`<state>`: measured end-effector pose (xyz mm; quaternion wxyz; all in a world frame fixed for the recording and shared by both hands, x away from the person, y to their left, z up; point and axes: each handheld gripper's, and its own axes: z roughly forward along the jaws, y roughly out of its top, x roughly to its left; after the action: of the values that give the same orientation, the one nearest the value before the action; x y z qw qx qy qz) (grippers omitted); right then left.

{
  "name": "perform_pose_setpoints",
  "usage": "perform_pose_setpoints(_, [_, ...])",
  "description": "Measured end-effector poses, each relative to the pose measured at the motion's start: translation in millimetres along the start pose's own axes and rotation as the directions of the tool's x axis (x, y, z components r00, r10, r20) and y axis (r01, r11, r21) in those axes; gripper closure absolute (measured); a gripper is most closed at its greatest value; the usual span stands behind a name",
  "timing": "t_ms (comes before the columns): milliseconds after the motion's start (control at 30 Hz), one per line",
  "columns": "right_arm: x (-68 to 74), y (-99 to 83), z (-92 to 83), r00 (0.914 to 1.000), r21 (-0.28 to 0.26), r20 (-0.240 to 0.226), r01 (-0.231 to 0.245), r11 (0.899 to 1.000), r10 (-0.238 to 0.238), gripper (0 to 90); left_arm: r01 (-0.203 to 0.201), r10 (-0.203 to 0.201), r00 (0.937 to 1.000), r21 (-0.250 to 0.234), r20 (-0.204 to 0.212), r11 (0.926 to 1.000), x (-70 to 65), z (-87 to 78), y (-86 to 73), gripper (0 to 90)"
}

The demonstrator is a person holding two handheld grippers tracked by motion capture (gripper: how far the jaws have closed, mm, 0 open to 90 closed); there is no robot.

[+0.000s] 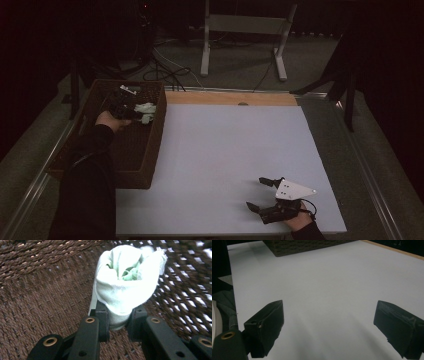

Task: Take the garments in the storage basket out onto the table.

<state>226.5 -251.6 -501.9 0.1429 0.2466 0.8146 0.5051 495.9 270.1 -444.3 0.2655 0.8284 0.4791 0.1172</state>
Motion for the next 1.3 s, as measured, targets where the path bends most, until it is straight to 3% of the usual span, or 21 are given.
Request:
perform_pose_setpoints(167, [1.0, 0.7, -1.0, 1.0000, -0.004, -0.002, 0.007, 1.000, -0.007, 9.6, -0.008, 0.008, 0.9999, 0.001, -0.007, 1.0000, -2.0, -12.4, -4.9, 75.6])
perform_pose_setpoints(233, [1.1, 1.0, -1.3, 0.9999, -0.003, 0.001, 0.012, 1.000, -0.012, 9.6, -0.018, 0.018, 0.9996, -0.019, -0.022, 0.9997, -1.7, -19.3, -8.9, 75.6])
perform_pose_setpoints(500, [0.5, 2.2, -3.4, 0.9998, -0.014, 0.008, 0.016, 1.000, -0.016, 9.6, 0.012, -0.013, 0.9994, -0.042, -0.032, 0.9990, 3.4, -38.9, -23.3, 75.5])
perform_pose_setpoints(767, [0.2, 3.0, -3.7, 0.9998, -0.013, 0.008, 0.016, 1.000, -0.015, 9.7, 0.040, -0.039, 0.9991, -0.051, 0.014, 0.9979, 1.7, -52.8, -32.1, 75.4])
perform_pose_setpoints(1000, [-0.5, 3.2, -4.0, 0.9999, -0.016, 0.013, 0.008, 1.000, -0.008, 9.7, 0.052, -0.047, 0.9951, -0.058, 0.087, 0.9970, -5.9, -66.6, -38.2, 75.4])
perform_pose_setpoints(1133, [-0.3, 3.2, -4.4, 0.9999, -0.016, 0.013, 0.007, 1.000, -0.006, 9.6, 0.066, -0.060, 0.9933, -0.058, 0.099, 0.9961, -6.0, -74.6, -43.9, 75.4])
perform_pose_setpoints(1300, [0.8, 3.8, -4.0, 0.9999, -0.015, 0.013, 0.009, 1.000, -0.008, 9.6, 0.051, -0.046, 0.9935, -0.050, 0.104, 0.9974, -7.5, -85.5, -49.3, 75.4])
